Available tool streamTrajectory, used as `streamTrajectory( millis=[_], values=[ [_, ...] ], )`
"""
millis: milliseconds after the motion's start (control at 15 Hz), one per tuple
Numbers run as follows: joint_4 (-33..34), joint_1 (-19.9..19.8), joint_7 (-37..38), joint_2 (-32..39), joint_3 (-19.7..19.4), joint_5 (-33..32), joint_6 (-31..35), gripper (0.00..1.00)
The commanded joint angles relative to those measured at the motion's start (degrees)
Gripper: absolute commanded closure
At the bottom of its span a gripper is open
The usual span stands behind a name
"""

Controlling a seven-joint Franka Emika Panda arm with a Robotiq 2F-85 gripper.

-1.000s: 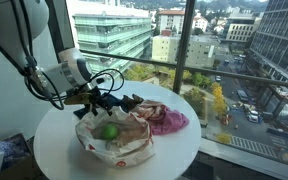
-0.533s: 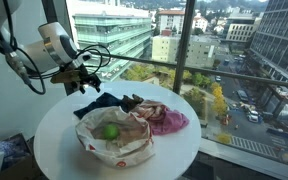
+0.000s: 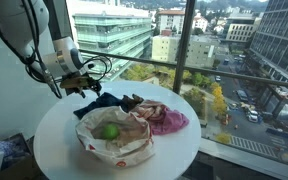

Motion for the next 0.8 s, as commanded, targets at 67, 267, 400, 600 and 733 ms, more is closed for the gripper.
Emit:
streamTrajectory(
  millis=[67,267,400,600,733],
  values=[
    [11.22,-2.55,-10.07,9.72,1.18,5.83,-2.67,0.00],
    [15.81,-3.79,-14.55,13.56,1.44,8.89,-5.69,0.00],
    [17.33,-4.61,-17.53,14.18,2.41,10.62,-7.13,0.00],
    [14.13,-3.10,-15.33,13.46,0.42,9.25,-4.32,0.00],
    [13.79,-2.35,-14.00,14.57,-0.68,8.56,-3.86,0.00]
  ],
)
